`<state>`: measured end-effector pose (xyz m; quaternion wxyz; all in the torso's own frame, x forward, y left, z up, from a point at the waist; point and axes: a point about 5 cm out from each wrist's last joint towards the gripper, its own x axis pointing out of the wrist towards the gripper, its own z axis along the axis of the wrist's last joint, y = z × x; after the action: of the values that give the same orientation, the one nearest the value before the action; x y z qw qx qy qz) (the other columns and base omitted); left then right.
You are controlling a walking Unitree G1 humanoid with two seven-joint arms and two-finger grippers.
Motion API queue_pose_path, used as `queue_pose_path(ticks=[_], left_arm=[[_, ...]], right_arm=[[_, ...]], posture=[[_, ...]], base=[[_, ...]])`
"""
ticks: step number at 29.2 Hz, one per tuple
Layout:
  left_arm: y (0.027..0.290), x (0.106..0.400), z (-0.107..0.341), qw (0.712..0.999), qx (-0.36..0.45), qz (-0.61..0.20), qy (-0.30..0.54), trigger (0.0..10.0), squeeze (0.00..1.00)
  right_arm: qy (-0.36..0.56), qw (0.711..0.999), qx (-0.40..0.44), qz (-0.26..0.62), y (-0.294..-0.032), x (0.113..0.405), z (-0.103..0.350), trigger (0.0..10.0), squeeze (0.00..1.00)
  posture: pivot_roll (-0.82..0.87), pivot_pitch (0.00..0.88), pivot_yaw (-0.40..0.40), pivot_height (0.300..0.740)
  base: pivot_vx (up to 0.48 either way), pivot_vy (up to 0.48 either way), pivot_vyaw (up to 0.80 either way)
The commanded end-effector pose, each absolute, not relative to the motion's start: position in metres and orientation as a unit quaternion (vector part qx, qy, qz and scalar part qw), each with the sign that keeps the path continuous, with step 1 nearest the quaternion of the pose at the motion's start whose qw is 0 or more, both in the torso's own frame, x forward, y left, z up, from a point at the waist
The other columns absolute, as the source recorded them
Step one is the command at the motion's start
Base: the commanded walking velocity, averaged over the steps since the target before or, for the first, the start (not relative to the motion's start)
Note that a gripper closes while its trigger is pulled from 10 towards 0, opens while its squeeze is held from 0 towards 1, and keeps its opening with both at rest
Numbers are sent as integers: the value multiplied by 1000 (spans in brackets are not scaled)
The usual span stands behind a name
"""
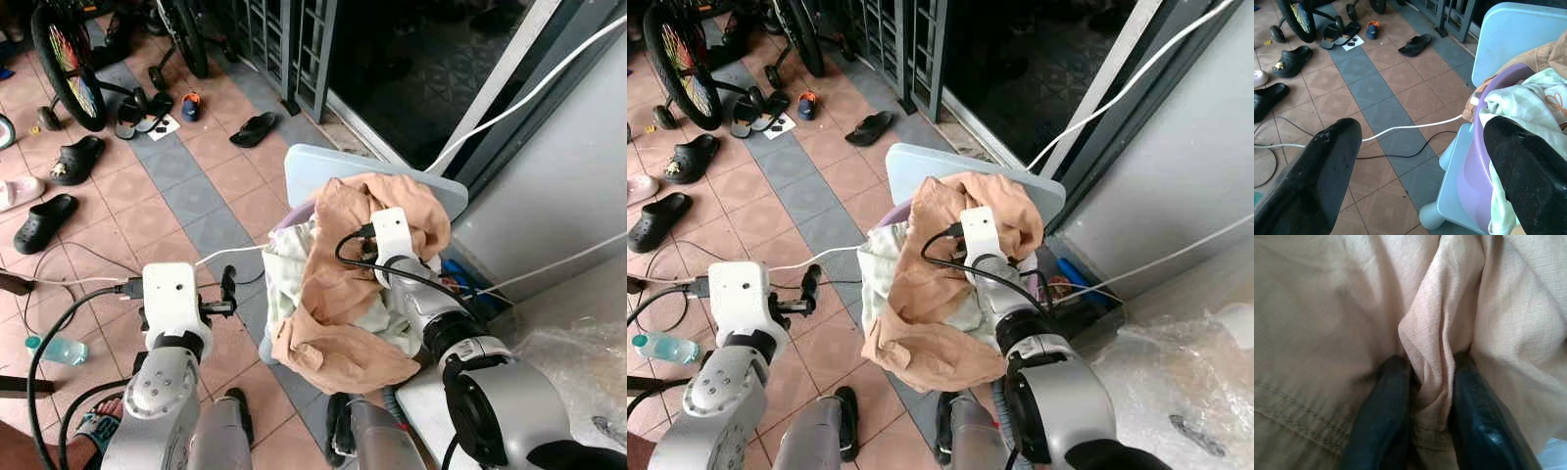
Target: Clothes washing
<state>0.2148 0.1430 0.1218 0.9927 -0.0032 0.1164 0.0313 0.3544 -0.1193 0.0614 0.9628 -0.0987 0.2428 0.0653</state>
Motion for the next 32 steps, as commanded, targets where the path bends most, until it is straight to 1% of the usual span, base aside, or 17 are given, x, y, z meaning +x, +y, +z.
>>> queue_pose_path(ticks=[1, 7, 9, 10, 12, 13, 14, 16, 17, 21, 22, 23, 25, 28, 31, 32], left_arm=[[145, 216, 119, 992, 1, 38, 118, 10000, 0], [153, 226, 116, 993, 11, 44, 113, 10000, 0], [153, 230, 115, 993, 14, 42, 113, 10000, 0], [153, 234, 114, 993, 18, 40, 110, 10000, 0], [154, 237, 113, 993, 21, 39, 108, 10000, 0], [155, 241, 110, 993, 26, 39, 107, 10000, 0], [155, 242, 109, 993, 27, 39, 107, 10000, 0], [156, 246, 107, 993, 30, 38, 106, 10000, 0], [156, 250, 106, 994, 34, 35, 102, 10000, 0], [157, 259, 104, 994, 50, 32, 94, 10000, 0], [158, 264, 104, 993, 66, 36, 89, 10000, 0], [158, 264, 104, 993, 66, 36, 89, 10000, 0], [157, 272, 106, 994, 67, 38, 78, 10000, 0], [158, 281, 107, 994, 72, 48, 68, 10000, 0], [158, 286, 110, 995, 63, 59, 56, 10000, 0], [158, 287, 109, 995, 60, 61, 56, 10000, 0]], right_arm=[[271, 956, -92, 68, -120, 346, 48, 0, 0], [267, 956, -87, 88, -110, 345, 47, 0, 0], [261, 958, -74, 88, -109, 346, 49, 0, 0], [250, 963, -56, 90, -107, 348, 53, 0, 0], [236, 966, -47, 93, -106, 351, 58, 0, 0], [212, 972, -33, 100, -105, 355, 66, 0, 0], [204, 973, -30, 102, -105, 356, 69, 0, 0], [188, 976, -34, 102, -106, 359, 74, 0, 0], [160, 982, -9, 102, -108, 363, 84, 0, 0], [96, 988, 42, 112, -112, 369, 108, 0, 0], [66, 988, 66, 121, -113, 369, 119, 0, 0], [66, 988, 66, 121, -113, 369, 119, 0, 0], [33, 986, 95, 133, -113, 366, 132, 0, 0], [-14, 985, 102, 138, -119, 357, 148, 0, 0], [-76, 982, 111, 129, -131, 337, 172, 0, 0], [-83, 982, 111, 128, -132, 334, 175, 0, 0]], posture=[[97, 208, -96, 740], [88, 161, -87, 740], [87, 131, -84, 740], [83, 110, -79, 740], [77, 87, -71, 740], [68, 53, -59, 740], [68, 53, -59, 740], [58, 19, -47, 740], [51, 0, -38, 740], [34, 0, -15, 740], [26, 0, -2, 740], [26, 0, -2, 740], [7, 0, 17, 740], [-10, 0, 31, 740], [-28, 0, 47, 740], [-30, 0, 49, 740]], base=[[0, 0, 0], [0, 0, 0], [0, 0, 0], [0, 0, 0], [0, 0, 0], [0, 0, 0], [0, 0, 0], [0, 0, 0], [0, 0, 0], [0, 0, 0], [0, 0, 0], [0, 0, 0], [0, 0, 0], [0, 0, 0], [0, 0, 0], [0, 0, 0]])
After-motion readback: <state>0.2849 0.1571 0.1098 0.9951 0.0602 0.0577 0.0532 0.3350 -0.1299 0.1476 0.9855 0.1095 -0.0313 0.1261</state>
